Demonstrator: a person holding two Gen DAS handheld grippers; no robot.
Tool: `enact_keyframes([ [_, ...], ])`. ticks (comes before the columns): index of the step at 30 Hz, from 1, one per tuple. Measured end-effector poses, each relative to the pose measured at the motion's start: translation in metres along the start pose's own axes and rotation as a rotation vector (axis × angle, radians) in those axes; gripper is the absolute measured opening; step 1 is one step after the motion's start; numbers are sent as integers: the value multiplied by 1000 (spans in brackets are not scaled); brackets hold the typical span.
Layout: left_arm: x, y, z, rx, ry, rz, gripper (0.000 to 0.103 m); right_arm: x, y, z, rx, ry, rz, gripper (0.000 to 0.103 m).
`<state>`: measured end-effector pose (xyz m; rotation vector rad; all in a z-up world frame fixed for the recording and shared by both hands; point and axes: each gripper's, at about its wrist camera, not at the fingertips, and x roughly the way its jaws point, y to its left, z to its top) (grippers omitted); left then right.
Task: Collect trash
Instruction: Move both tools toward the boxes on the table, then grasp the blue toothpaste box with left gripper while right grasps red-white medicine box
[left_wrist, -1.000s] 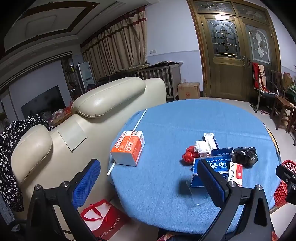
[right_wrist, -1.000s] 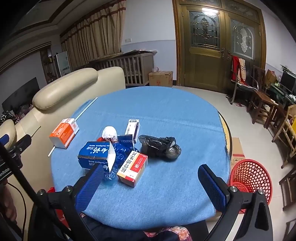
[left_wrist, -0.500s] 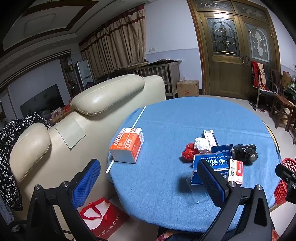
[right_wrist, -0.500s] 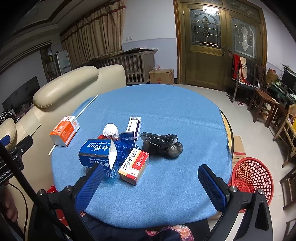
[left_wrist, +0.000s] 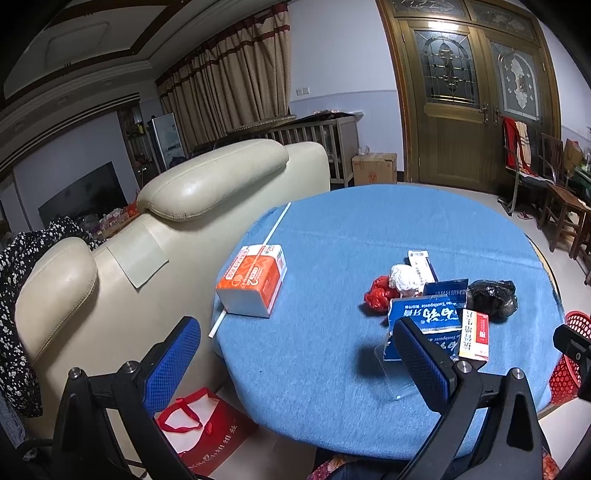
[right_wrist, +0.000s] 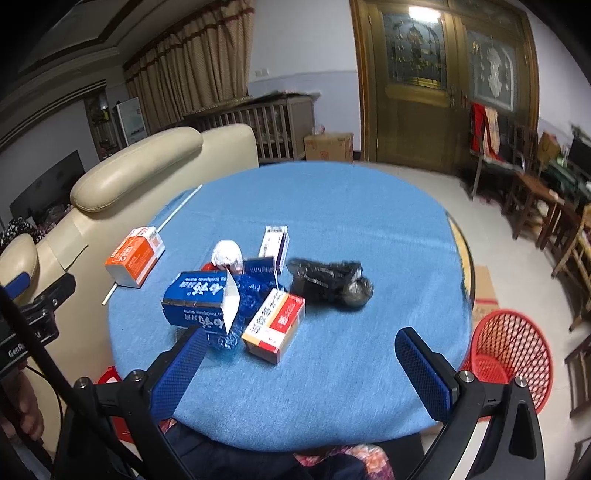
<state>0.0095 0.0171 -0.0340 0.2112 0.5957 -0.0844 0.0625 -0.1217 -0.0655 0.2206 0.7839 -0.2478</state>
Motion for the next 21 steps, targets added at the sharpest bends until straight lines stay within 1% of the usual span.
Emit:
enact_keyframes([
  [1,3,0,-1,0,8,-3,103,5,-3,0,15,17,2,103],
  [3,8,0,-3,1,26,-8,103,13,-7,-1,38,15,14,103],
  [5,15,-1,-6,1,45,-14,103,22,-11,-1,61,55,22,103],
  [8,24,-4,-9,15,58,-35,103,40,-15,1,79,78,31,103],
  [10,32,-7,-10,41,60,-76,103,54,-18,3,118,120,68,103],
  [11,39,-9,-9,62,69,-109,103,60,-19,5,128,132,79,103],
  [14,58,-15,-8,120,99,-184,103,90,-22,12,187,205,115,102],
  [16,69,-15,-8,136,116,-222,103,111,-22,17,210,250,118,96],
  [17,73,-15,-7,142,121,-254,103,125,-22,19,227,279,124,91],
  [19,78,-13,-6,159,111,-328,103,147,-20,22,248,325,130,81],
  [21,82,-13,-4,185,96,-364,103,166,-16,24,268,362,142,76],
])
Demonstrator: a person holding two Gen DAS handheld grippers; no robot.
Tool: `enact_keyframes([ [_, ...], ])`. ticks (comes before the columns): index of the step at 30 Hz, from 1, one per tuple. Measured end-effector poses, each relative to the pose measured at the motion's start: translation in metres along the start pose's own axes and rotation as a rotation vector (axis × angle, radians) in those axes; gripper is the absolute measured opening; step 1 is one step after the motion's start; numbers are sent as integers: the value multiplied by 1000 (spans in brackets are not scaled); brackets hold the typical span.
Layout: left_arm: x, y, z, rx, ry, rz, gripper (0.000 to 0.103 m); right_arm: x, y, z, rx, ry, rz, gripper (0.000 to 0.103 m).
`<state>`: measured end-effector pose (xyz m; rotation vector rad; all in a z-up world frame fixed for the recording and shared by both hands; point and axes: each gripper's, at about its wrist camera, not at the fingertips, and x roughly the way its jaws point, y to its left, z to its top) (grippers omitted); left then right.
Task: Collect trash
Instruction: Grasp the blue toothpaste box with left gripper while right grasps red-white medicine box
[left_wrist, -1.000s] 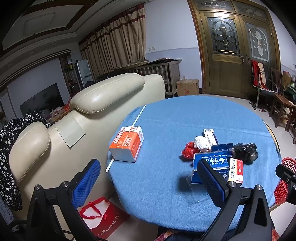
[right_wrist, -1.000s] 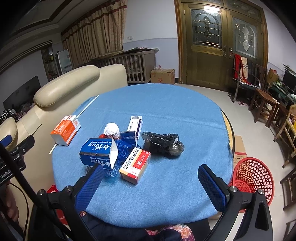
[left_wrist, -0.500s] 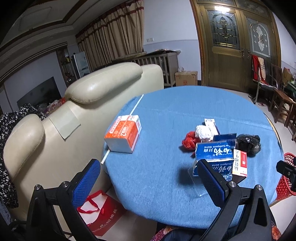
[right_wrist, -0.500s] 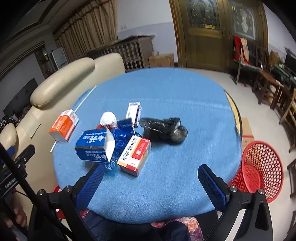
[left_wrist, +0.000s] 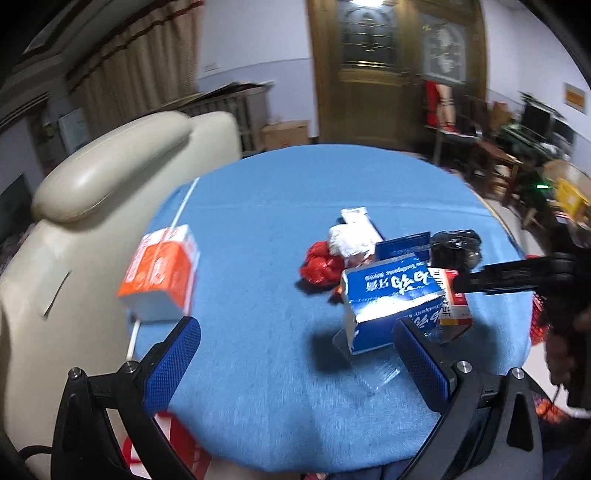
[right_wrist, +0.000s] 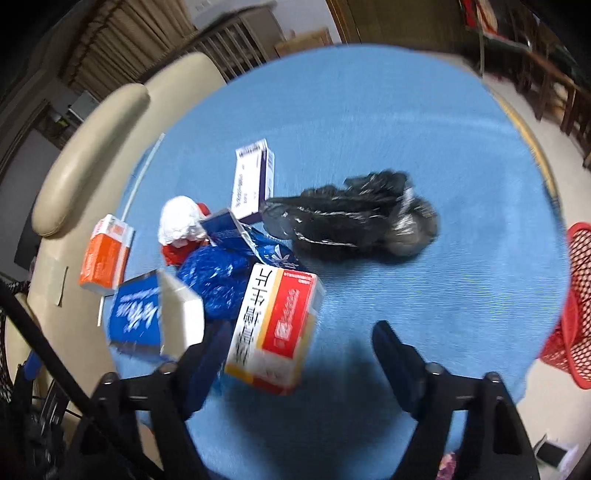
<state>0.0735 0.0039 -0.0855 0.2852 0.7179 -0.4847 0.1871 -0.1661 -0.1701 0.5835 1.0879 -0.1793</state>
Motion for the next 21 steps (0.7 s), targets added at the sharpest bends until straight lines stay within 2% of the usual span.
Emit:
enact_keyframes([
  [2,7,0,3,53,-11,-40,103,10,7,5,4,21,18,76],
  [5,15,-2,9,133,-18,-126,103,20,14,9,-11,25,-1,76],
  [7,22,-6,14,181,-15,-181,103,27,13,12,-2,30,24,74],
  [8,26,-8,15,202,-14,-197,103,27,12,13,9,28,48,72],
  [10,33,-15,19,254,-4,-245,103,25,10,13,3,32,91,55],
  [13,48,-27,25,332,23,-314,103,18,6,12,-33,13,44,55],
  [16,62,-38,31,401,34,-352,103,18,-10,10,16,30,74,55],
  [19,75,-44,36,455,58,-403,103,9,-21,4,6,30,50,55],
  [21,81,-47,37,497,74,-439,103,6,-28,-1,18,41,63,55],
])
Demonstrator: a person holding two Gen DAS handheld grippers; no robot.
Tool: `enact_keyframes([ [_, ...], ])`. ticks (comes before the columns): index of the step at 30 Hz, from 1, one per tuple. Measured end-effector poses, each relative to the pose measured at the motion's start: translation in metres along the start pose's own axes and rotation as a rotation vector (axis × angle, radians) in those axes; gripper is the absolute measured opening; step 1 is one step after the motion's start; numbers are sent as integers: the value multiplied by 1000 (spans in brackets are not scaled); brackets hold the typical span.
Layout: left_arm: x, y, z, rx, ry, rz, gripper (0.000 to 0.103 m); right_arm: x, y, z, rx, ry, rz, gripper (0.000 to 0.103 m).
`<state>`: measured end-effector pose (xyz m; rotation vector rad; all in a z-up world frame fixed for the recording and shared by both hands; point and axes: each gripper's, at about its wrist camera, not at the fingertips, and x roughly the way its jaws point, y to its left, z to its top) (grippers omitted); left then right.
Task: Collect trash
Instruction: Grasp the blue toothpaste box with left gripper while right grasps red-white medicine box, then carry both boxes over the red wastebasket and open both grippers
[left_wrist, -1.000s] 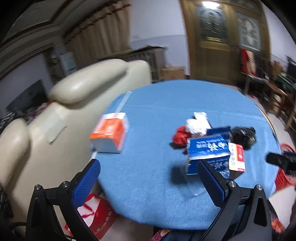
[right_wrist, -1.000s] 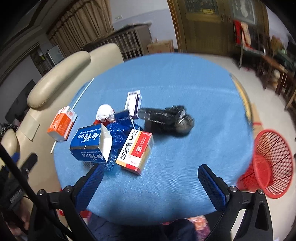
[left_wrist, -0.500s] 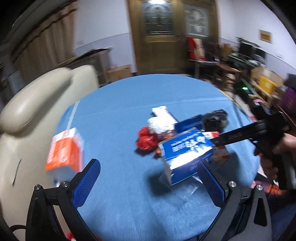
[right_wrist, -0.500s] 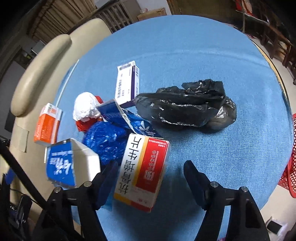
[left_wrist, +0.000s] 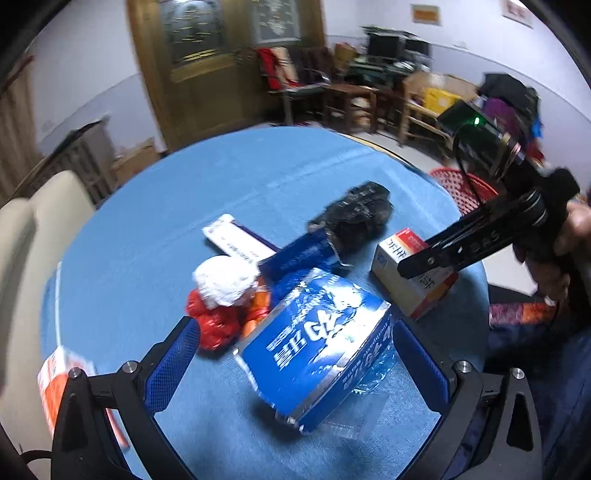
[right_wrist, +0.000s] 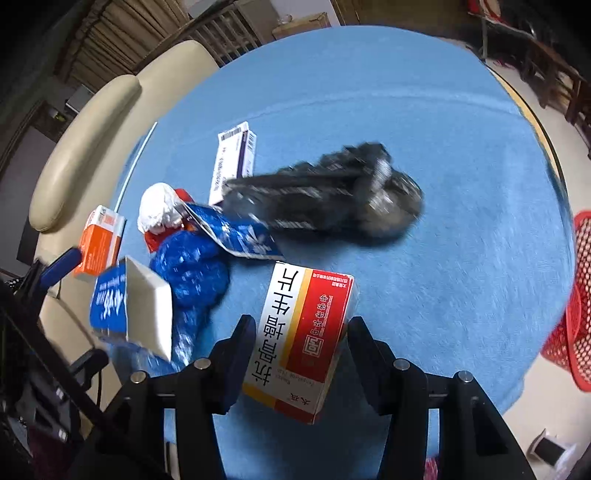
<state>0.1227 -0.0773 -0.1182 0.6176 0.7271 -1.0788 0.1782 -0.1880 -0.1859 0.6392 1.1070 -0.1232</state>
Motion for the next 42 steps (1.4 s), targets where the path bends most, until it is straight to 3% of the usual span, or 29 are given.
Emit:
enact_keyframes([
  [3,16,-1,-1,53,55,-69,103,-4,-9,-6,14,10,22,55],
  [5,23,-2,-3,69,77,-74,103,-7,-13,-9,21,15,29,55],
  [10,21,-1,-11,28,43,-100,100,-11,-11,-12,7,3,24,55],
  [13,16,2,-16,-27,32,-104,81,-16,-8,-16,-30,-19,-1,54],
  [15,12,2,-18,-55,21,-86,74,-23,-8,-19,-43,-33,10,54],
  [25,-1,-15,-12,-116,-45,18,66,-59,-29,-31,-27,-104,54,54],
  [35,-41,-37,27,-197,-167,47,66,-112,-76,-35,50,-240,116,54],
  [42,-31,-86,72,-184,-179,29,66,-145,-130,-42,155,-336,109,54],
])
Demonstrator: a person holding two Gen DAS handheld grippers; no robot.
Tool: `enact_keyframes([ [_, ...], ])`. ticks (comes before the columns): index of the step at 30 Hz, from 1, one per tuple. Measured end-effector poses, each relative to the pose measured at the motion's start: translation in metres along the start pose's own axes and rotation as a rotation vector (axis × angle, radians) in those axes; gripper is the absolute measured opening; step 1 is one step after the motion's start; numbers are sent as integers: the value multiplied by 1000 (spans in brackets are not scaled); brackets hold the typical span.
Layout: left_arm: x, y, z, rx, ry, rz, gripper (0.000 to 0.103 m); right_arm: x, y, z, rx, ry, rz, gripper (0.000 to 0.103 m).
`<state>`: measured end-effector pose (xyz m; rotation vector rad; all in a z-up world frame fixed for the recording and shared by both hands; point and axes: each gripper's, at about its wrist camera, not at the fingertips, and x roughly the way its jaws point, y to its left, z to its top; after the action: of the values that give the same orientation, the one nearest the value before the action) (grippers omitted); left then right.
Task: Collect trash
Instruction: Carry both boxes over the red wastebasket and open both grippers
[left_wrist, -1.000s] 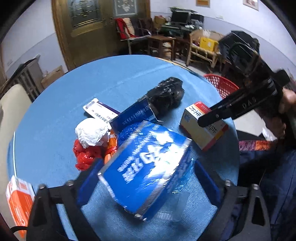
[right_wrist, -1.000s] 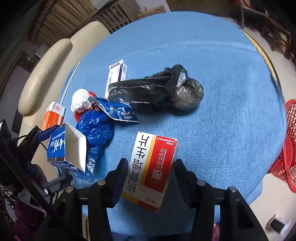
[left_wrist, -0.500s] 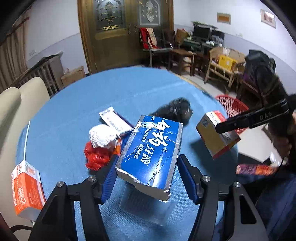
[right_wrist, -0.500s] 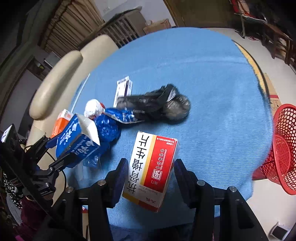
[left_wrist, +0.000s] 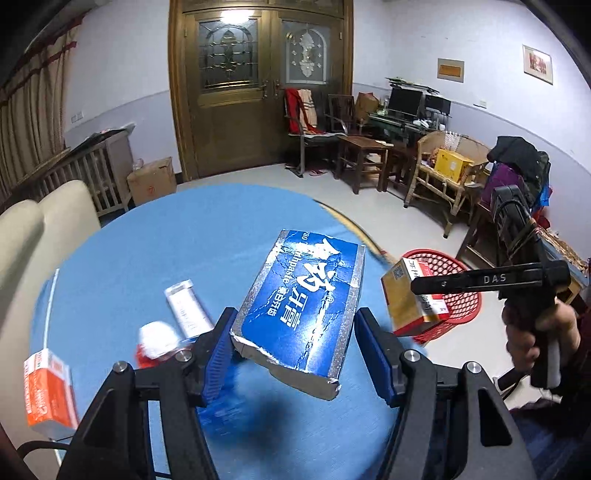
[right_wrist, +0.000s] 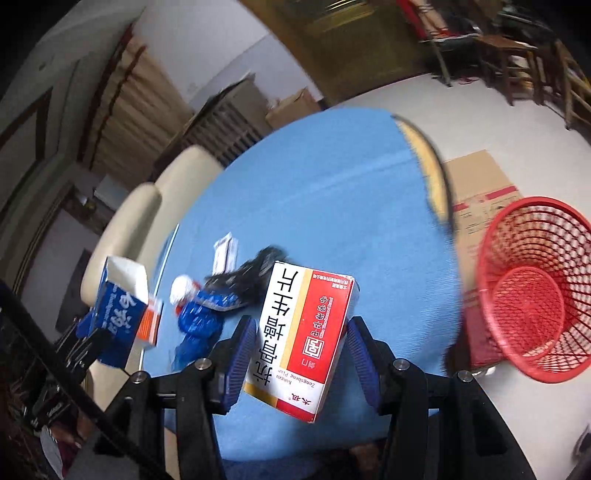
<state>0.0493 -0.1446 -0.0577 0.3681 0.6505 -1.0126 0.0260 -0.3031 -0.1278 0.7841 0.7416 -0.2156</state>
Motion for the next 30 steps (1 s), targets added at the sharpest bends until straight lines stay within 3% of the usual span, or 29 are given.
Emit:
enact_keyframes([
  [10,88,-99,37,41,162,-91,66,-61,-109,8,210,-138,-89,55],
  [19,163,-179,53,113,286,-140,66,-93,-200,2,381,-195,-165,55],
  [26,200,-223,52,182,382,-161,67,-98,-234,-6,464,-180,-180,59],
  [28,208,-228,53,191,406,-158,68,-99,-239,-7,485,-175,-167,69],
  [30,212,-231,52,190,417,-157,68,-102,-243,-9,493,-186,-158,72],
])
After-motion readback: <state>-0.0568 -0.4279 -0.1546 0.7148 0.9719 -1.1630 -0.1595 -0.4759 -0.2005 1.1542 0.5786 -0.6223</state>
